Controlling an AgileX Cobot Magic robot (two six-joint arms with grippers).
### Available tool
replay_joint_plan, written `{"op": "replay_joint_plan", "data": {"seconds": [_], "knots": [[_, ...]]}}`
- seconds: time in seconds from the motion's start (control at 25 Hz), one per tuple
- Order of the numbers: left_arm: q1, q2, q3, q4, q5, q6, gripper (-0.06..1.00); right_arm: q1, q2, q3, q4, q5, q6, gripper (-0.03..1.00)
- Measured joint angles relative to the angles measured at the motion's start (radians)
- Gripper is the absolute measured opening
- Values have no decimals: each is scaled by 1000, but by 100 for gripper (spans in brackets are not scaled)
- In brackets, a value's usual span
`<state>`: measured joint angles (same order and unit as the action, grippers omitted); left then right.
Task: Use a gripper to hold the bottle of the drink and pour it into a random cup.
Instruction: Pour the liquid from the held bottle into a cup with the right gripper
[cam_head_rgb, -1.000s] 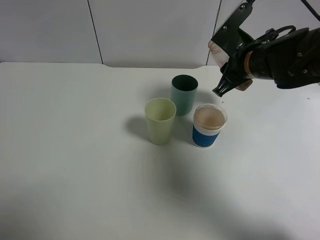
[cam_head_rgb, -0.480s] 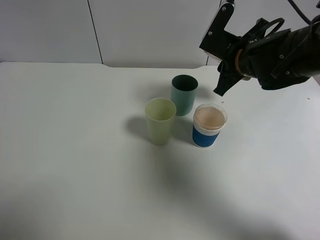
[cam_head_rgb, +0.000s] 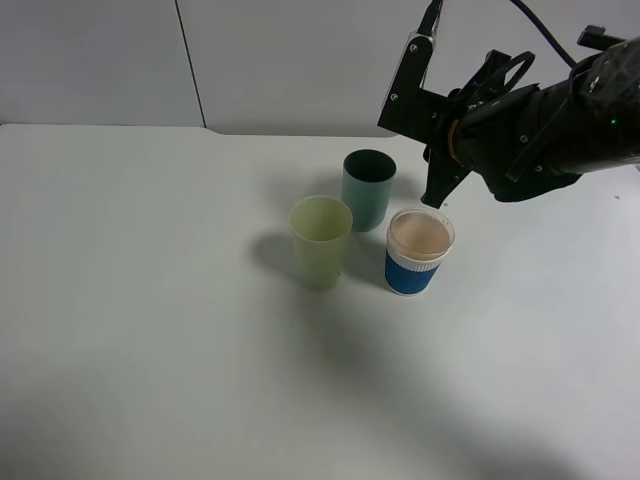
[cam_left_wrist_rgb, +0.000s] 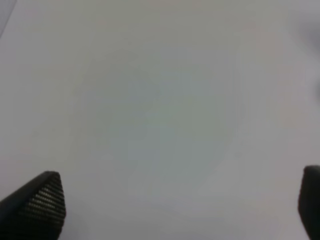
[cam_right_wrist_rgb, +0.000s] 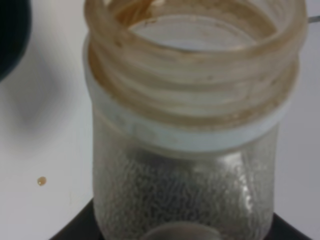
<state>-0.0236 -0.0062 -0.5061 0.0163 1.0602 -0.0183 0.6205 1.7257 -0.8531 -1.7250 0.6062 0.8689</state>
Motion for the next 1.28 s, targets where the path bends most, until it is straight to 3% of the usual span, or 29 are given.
{"op": "replay_joint_plan", "data": {"seconds": [0.28,0.64,1.28], "knots": [[0,0,0,0,0,0,93,10,0,0,0,23,-48,36],[0,0,0,0,0,0,93,40,0,-3,0,78,-235,36],[0,0,0,0,0,0,93,41,0,-8,0,129,-337,36]]}}
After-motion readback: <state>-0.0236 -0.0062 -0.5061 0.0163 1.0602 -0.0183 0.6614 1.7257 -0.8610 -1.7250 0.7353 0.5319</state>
